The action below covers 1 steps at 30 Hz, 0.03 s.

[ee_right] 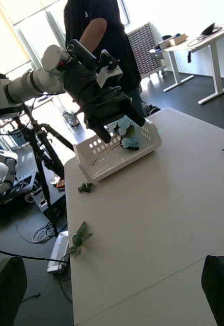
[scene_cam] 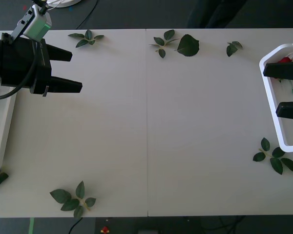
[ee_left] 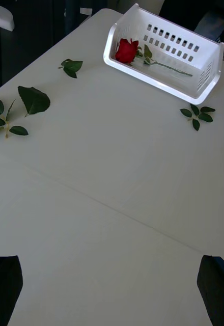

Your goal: Place the red flowers into the right box and the blue flowers into the left box. If a person shows an open palm, hand one flower to the person first, then continue sorting.

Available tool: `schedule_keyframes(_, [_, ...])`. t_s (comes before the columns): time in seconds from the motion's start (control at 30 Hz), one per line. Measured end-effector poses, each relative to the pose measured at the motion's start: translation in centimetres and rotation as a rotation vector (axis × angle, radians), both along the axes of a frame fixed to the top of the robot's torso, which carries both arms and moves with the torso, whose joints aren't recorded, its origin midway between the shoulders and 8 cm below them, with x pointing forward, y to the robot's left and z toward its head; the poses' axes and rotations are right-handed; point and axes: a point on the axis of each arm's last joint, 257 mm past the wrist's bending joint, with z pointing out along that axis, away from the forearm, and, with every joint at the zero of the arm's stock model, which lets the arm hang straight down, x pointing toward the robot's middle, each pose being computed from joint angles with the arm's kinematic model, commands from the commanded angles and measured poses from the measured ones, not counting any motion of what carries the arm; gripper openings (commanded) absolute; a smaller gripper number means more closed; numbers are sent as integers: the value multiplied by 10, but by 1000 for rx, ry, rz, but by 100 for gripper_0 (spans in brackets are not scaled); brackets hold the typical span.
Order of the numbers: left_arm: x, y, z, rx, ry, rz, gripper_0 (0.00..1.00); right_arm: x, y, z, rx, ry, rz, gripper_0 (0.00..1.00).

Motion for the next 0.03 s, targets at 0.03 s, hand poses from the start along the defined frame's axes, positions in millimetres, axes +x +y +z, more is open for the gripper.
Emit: schedule_keyframes(0.03, [0, 0, 0, 0, 0, 0, 100, 0, 0, 0, 0, 0, 0, 100])
